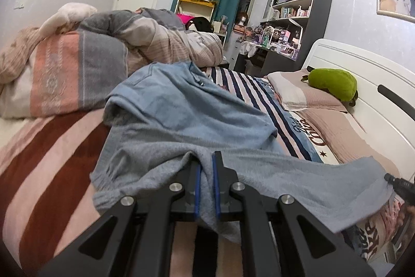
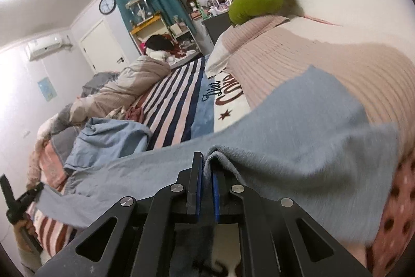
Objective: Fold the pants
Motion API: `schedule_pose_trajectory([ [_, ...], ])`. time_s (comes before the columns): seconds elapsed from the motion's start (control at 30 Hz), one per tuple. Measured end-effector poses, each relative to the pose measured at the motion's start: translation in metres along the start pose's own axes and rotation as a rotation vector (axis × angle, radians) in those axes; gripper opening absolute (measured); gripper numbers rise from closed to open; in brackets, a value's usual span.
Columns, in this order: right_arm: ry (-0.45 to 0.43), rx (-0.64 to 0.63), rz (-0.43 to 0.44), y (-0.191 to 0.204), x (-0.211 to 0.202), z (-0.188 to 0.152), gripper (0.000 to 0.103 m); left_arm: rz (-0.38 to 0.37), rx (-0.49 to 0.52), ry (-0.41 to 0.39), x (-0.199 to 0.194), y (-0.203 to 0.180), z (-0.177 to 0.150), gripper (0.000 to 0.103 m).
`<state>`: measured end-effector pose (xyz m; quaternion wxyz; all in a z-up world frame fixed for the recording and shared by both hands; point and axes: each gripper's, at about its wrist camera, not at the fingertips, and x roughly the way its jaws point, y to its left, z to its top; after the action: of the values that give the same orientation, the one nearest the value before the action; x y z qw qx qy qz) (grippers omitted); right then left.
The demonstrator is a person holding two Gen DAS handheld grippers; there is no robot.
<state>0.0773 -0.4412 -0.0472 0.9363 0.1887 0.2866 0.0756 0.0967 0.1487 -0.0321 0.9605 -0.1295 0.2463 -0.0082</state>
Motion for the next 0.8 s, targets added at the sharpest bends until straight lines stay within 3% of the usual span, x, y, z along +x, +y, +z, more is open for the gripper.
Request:
schedule_pose_trajectory([
  [0.3,0.139,-0.064,-0.093,-0.005,0.078,0.043,0.002,0.027,0.062,0.042,0.078,-0.006,0.032,0.006],
  [0.63,0.278,-0.138,-0.159,-0.008,0.151,0.051,0.002,0.046,0.085,0.145,0.153,0.003,0.028,0.007],
  [0.8,0.323,-0.169,-0.198,-0.007,0.171,0.051,0.002,0.056,0.11,0.179,0.165,0.004,0.025,0.008],
])
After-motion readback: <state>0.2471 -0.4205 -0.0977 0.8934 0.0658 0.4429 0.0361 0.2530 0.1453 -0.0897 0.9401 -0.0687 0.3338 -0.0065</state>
